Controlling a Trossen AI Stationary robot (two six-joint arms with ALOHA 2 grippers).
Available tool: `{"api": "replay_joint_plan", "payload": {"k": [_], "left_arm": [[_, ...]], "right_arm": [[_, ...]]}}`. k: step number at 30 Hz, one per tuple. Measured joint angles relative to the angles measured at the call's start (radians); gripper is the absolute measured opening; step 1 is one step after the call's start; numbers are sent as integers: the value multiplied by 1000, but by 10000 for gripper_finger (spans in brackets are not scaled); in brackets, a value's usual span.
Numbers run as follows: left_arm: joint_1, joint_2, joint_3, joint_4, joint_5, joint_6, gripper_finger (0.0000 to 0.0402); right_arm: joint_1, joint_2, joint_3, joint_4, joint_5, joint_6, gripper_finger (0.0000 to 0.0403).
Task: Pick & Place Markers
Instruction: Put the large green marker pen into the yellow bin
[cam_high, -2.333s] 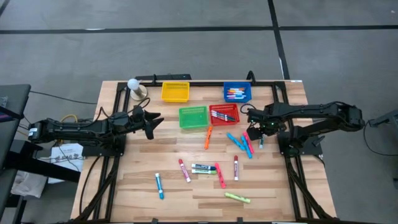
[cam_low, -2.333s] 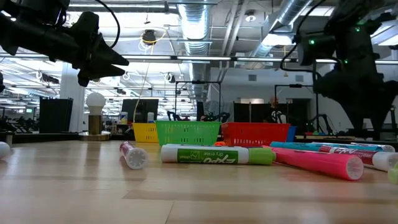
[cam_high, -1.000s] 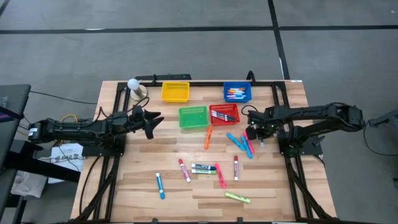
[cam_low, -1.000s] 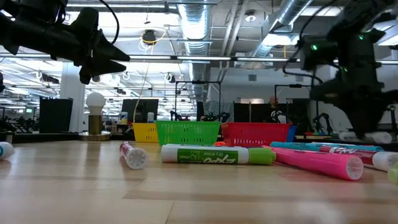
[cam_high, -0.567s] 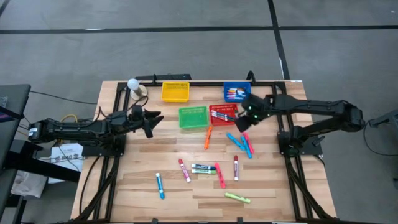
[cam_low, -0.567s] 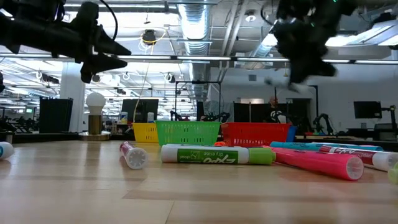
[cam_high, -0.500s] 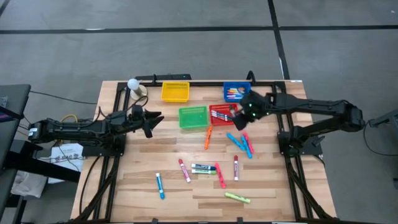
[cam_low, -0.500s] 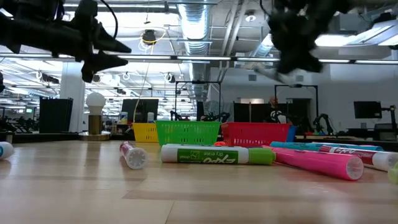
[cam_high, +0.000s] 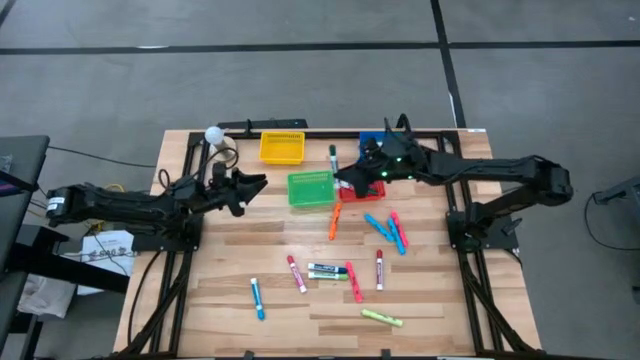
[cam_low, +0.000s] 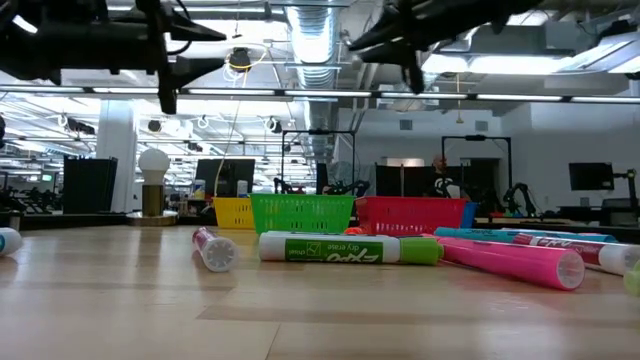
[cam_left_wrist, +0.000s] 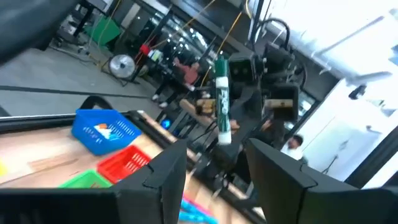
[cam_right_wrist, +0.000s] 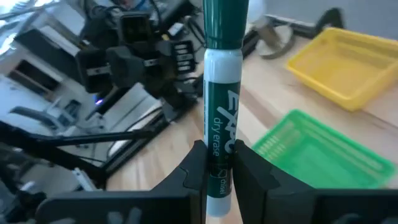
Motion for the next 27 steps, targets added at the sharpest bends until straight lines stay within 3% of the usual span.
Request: {"api": "replay_joint_plan", "payload": {"k": [8, 17, 27], "left_arm": [[0, 205, 129, 50, 72, -56, 184], [0, 375, 281, 51, 130, -72, 200], [0, 428, 296, 57, 140, -91, 198]], "right_arm": [[40, 185, 13, 272, -83, 84, 41], [71, 338, 161, 280, -181, 81, 42], [83, 405, 251, 272, -243, 71, 42]]}}
